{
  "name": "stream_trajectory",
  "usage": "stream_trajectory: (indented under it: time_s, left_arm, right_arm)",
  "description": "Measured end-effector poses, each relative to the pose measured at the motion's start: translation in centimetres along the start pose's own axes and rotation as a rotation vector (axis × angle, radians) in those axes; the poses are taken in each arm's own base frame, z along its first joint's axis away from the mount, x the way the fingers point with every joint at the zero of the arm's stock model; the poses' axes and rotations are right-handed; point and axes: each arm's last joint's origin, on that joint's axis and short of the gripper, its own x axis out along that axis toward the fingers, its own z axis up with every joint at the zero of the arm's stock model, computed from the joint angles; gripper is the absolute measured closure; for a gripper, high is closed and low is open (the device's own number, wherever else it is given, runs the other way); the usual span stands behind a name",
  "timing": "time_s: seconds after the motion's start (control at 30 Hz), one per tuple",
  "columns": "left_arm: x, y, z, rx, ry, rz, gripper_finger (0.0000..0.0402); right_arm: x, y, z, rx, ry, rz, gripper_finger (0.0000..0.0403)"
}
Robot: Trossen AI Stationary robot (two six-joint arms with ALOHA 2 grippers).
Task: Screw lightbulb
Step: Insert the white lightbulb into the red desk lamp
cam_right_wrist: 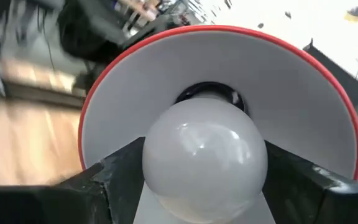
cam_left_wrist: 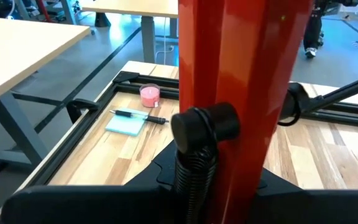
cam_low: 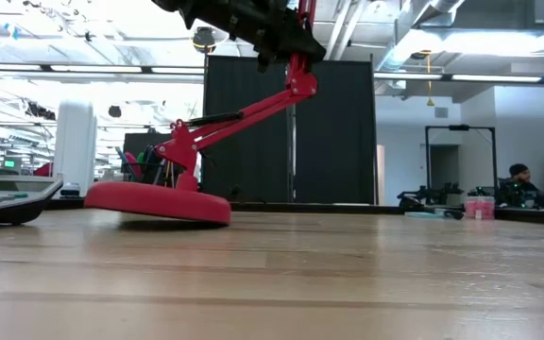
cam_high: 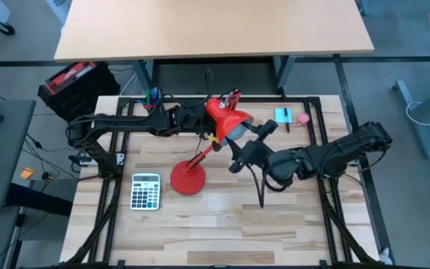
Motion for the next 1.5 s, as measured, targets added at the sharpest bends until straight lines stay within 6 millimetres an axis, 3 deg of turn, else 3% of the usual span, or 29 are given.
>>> stream_trajectory:
  time_s: [0.13, 0.27, 0.8, 1.13, 1.33, 1.5]
  left_arm:
    - [0.0, 0.0, 0.0, -0.003, -0.002, 0.000, 0.0343]
    - [0.0, 0.0, 0.0, -0.002, -0.001, 0.000, 0.0343]
    - [0.0, -0.1, 0.0, 0.005, -0.005, -0.009, 0.0343]
    - [0.0, -0.1, 0.1, 0.032, -0.013, -0.013, 0.0327]
    - [0.0, -0.1, 0.1, 0.020, -0.015, -0.013, 0.0321]
    - [0.0, -0.1, 0.1, 0.015, -0.010, -0.010, 0.0321]
  right_arm:
    - [0.2, -0.1, -0.1, 0.239, 0.004, -0.003, 0.0116]
    - [0.2, 0.0, -0.1, 0.312, 0.002, 0.009, 0.0103]
    - [-1.2, 0.6, 0.2, 0.184, -0.015, 0.046, 0.0070]
    - [-3.8, 1.1, 0.6, -0.041, -0.022, 0.017, 0.0070]
    - [-4.7, 1.3, 0.5, -0.495, -0.008, -0.003, 0.0070]
    - [-4.3, 0.9, 0.7, -0.648, 0.028, -0.053, 0.0070]
